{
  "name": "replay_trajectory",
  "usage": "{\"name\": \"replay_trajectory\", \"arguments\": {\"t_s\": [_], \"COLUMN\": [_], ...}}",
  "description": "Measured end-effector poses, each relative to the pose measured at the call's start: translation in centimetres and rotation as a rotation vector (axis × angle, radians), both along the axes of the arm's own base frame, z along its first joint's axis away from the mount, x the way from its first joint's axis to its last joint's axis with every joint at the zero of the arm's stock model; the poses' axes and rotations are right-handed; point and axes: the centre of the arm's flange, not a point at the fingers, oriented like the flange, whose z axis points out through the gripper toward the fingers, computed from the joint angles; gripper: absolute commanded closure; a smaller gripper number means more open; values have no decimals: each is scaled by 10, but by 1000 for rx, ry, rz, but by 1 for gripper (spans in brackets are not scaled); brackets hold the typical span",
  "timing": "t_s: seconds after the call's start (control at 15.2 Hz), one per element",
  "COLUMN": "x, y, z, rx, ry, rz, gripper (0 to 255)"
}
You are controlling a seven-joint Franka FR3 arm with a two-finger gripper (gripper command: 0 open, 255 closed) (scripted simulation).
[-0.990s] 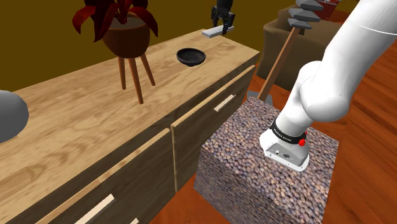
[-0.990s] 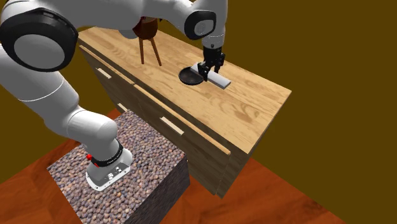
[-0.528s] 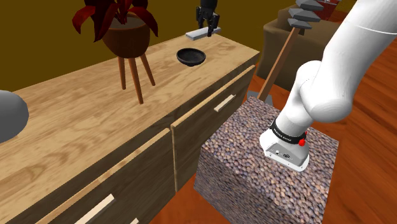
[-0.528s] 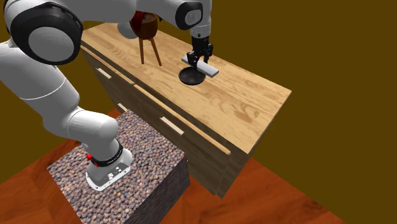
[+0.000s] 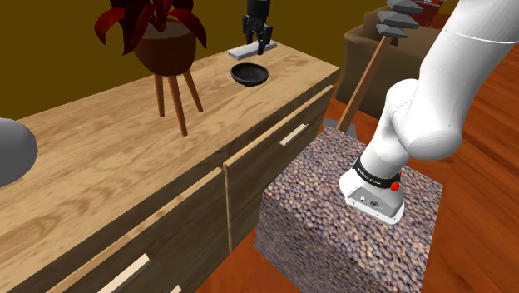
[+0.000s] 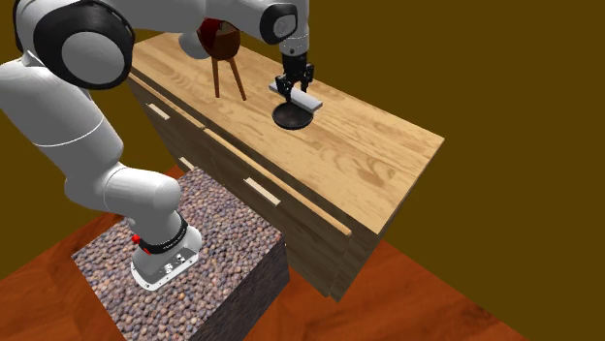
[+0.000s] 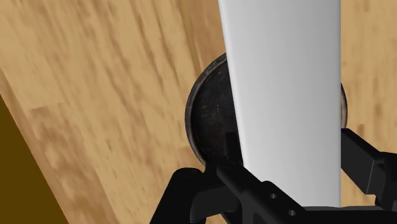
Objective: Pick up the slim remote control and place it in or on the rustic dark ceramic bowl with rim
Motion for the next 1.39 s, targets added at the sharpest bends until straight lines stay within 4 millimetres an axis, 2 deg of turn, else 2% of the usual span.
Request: {"name": "replay_trajectory", "arguments": {"t_s": [0.66, 1.06, 1.12, 1.39], "x": [1, 1, 1, 1], "y": [1, 1, 1, 1], "z": [-51, -55, -55, -55], "rx": [0, 0, 0, 0], "ry": [0, 0, 0, -1], "rz": [0, 0, 0, 0], "gripper": [255, 255, 0, 0]}}
